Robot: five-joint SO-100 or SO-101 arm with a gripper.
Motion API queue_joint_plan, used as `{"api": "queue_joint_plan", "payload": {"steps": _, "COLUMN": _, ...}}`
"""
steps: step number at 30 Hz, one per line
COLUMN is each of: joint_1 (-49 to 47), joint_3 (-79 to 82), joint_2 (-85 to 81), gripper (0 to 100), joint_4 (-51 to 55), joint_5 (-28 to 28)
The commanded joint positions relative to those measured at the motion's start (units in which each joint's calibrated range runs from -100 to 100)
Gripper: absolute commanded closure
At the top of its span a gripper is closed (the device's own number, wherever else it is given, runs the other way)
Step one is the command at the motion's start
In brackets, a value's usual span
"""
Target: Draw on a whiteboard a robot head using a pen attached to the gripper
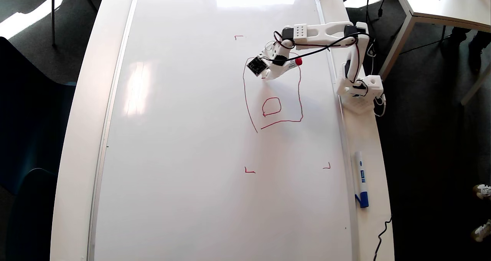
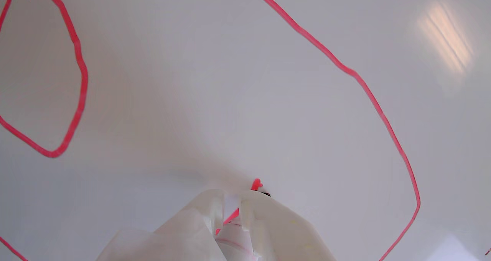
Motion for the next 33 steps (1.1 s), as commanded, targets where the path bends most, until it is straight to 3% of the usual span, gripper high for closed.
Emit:
{"api": "queue_joint_plan", "payload": {"steps": 1, "joint_1": -0.8, "joint_3": -0.6, "joint_2": -0.3, "gripper": 99, "joint_4": 0.3, "joint_5": -0.2}}
{"api": "queue_joint_plan", "payload": {"steps": 18, "joint_1": 0.0, "joint_3": -7.9, "joint_2": -7.8, "gripper": 99, "joint_4": 3.8, "joint_5": 0.3}}
{"api": "queue_joint_plan", "payload": {"steps": 33, "joint_1": -3.6, "joint_3": 7.6, "joint_2": -19.2, "gripper": 99, "joint_4": 10.9, "joint_5": -0.1}}
